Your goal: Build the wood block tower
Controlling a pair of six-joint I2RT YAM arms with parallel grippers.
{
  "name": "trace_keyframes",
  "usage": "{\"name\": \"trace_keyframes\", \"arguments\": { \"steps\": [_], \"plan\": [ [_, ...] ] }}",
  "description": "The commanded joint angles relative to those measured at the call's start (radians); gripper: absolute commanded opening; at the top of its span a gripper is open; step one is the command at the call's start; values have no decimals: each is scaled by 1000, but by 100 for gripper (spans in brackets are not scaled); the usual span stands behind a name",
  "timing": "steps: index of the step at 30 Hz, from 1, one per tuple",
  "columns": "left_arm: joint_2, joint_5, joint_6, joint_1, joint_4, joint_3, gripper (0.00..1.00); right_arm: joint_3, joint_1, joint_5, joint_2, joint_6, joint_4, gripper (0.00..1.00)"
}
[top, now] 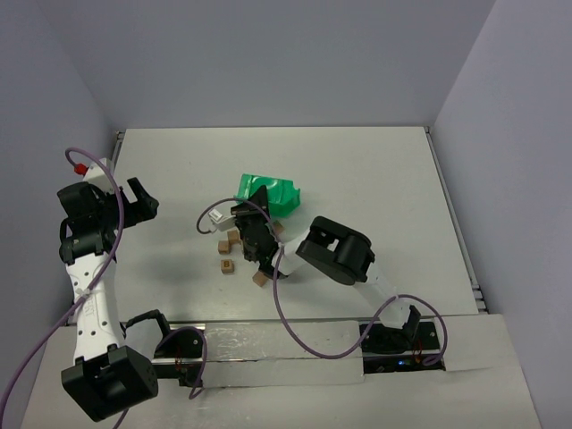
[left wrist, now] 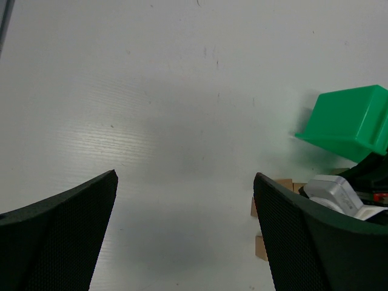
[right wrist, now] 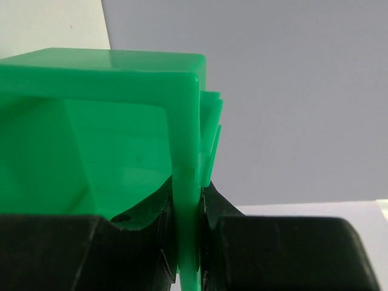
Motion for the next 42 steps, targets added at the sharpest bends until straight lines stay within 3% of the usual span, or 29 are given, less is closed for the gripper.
{"name": "trace_keyframes", "arguments": {
  "steps": [1, 8, 13, 19, 24, 29, 35, 42],
  "plan": [
    [-28, 42, 11, 7, 29, 4, 99, -76, -4, 36, -194, 158, 235, 0],
    [-36, 54, 16, 9, 28, -2, 99, -181, -19, 25, -311, 294, 35, 0],
    [-42, 72, 28, 8, 25, -3, 99, -183, -35, 19, -426, 513, -321, 0],
    [-45, 88, 35, 8, 25, -7, 99, -77, -65, -87, -562, 866, -891, 0],
    [-42, 92, 34, 8, 26, -5, 99, -69, -72, -118, -582, 875, -919, 0],
    [-50, 90, 41, 7, 22, -7, 99, 8, -84, -180, -588, 1007, -1146, 0],
    [-62, 161, 84, 7, 0, -8, 99, 192, -233, -359, -618, 1297, -1558, 0],
    [-111, 311, 174, 7, -3, -32, 99, 203, -454, -609, -727, 1400, -1779, 0]
  ]
}}
